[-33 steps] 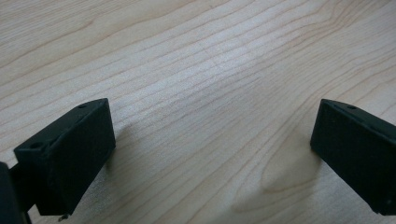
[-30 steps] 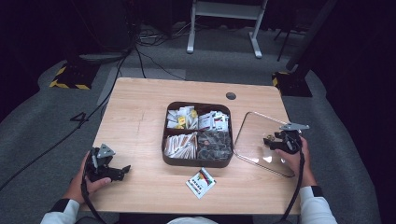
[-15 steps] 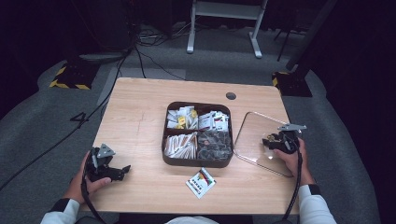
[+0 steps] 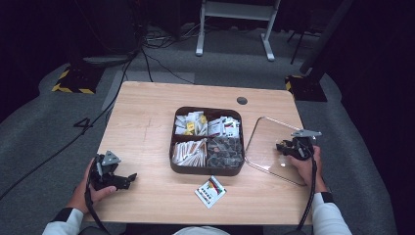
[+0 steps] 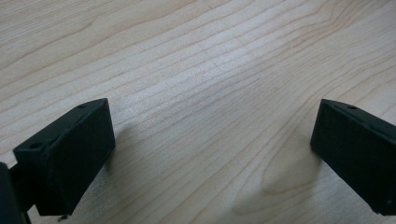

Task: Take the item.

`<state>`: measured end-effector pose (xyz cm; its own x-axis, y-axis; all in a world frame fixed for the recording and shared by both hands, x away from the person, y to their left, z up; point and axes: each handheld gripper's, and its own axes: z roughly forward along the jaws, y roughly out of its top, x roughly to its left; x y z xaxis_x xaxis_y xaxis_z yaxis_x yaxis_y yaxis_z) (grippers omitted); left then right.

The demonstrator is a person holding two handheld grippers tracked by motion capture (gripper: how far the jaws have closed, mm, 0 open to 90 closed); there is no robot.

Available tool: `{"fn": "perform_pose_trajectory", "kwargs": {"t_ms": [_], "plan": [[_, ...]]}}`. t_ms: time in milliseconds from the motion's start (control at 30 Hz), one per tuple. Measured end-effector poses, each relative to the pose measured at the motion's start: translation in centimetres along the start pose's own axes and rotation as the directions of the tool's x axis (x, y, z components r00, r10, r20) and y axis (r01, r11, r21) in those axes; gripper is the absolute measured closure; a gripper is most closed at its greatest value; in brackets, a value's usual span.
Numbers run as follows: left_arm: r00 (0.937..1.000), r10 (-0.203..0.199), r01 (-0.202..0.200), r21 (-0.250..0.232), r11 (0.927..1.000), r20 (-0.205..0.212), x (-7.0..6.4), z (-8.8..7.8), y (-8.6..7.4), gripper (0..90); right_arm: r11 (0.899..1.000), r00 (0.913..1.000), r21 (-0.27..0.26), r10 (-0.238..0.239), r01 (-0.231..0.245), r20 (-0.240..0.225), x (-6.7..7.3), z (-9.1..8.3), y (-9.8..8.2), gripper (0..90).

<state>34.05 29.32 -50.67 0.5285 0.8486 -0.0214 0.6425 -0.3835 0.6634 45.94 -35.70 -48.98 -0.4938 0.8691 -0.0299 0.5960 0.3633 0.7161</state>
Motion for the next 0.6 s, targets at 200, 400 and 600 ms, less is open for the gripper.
{"fn": "perform_pose_trajectory", "kwargs": {"t_ms": [200,400,600], "plan": [[1.0,-0.004,0.004,0.0,1.0,-0.003,0.0,-0.1,0.0,0.1,1.0,1.0,0.003,-0.002,0.002,0.002,0.0,-0.1,0.1,59.0],[1.0,-0.001,0.001,0.003,1.0,0.0,0.0,0.0,0.0,0.0,1.0,0.9999,-0.007,-0.003,0.003,0.01,-0.4,-0.6,0.1,59.0],[1.0,-0.001,0.001,0.002,1.0,0.001,0.0,0.0,0.0,0.1,0.999,0.9999,-0.041,0.01,-0.01,0.013,-0.7,-1.5,0.5,59.0]]}}
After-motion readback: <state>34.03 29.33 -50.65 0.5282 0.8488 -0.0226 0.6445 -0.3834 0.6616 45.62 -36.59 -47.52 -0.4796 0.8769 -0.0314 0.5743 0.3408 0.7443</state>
